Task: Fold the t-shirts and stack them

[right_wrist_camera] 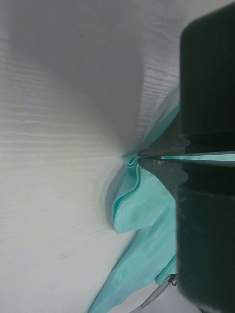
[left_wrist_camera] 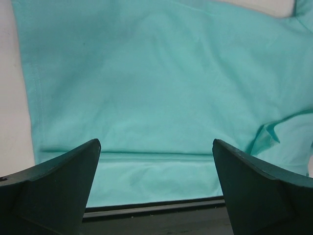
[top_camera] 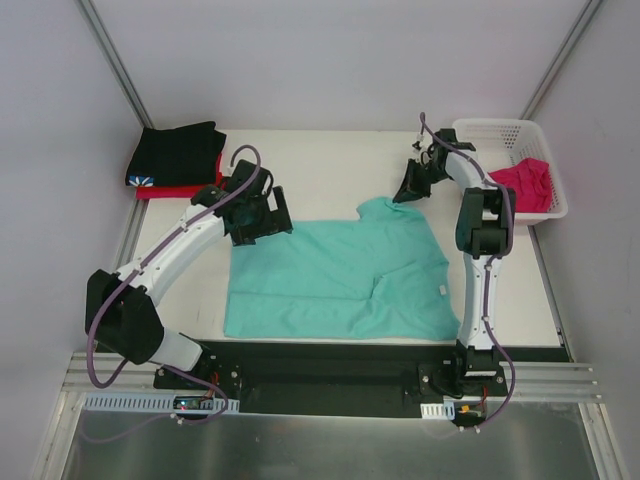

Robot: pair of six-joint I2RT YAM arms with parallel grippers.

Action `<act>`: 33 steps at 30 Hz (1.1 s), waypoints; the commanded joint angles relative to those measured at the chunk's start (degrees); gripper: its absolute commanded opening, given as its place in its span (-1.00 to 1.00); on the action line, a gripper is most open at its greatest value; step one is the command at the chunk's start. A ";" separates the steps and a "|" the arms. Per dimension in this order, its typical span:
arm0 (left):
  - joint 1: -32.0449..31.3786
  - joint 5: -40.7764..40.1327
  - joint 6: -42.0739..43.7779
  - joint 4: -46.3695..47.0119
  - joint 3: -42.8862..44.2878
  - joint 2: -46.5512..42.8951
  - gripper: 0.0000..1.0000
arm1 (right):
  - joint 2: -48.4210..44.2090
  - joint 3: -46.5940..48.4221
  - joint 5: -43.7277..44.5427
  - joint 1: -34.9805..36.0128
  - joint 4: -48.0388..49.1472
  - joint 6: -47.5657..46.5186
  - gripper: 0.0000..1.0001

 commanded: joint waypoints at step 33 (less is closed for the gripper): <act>24.96 8.57 3.35 9.89 20.25 33.09 0.56 | -15.93 -1.85 2.88 2.82 -6.40 -2.96 -0.98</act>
